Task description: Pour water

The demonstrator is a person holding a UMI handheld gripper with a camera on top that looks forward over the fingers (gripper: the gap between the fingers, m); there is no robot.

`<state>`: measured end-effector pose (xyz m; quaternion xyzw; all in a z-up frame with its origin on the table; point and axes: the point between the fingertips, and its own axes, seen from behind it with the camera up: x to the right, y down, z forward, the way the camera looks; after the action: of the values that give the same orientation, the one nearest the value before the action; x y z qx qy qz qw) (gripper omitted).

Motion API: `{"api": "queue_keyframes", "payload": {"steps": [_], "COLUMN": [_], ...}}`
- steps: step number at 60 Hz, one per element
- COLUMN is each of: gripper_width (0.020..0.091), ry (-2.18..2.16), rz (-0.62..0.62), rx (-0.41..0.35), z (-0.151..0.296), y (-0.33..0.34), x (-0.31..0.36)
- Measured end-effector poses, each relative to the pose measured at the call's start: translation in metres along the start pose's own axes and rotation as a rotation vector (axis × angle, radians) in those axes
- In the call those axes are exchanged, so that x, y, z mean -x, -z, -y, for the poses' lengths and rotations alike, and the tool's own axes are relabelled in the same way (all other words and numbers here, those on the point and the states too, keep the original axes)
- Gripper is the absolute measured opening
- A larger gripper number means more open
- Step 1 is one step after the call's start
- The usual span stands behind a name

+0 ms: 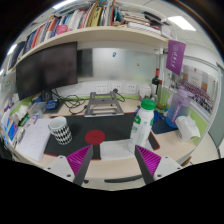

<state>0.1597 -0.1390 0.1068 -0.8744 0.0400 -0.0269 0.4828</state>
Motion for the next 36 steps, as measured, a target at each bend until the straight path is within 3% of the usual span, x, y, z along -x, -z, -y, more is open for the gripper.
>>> {"api": "queue_keyframes", "payload": {"steps": [11,30,36], "gripper_width": [0.0857,0.0855,0.075], "ry": [-0.024,0.039,0.034], "rz": [-0.028,0.01,0.041], "rx": [0.014,-0.18,-0.238], "z": [-0.027,0.037,0.052], "y": [-0.028,-0.094,-0.107], "x": [-0.068,-0.093,-0.087]}}
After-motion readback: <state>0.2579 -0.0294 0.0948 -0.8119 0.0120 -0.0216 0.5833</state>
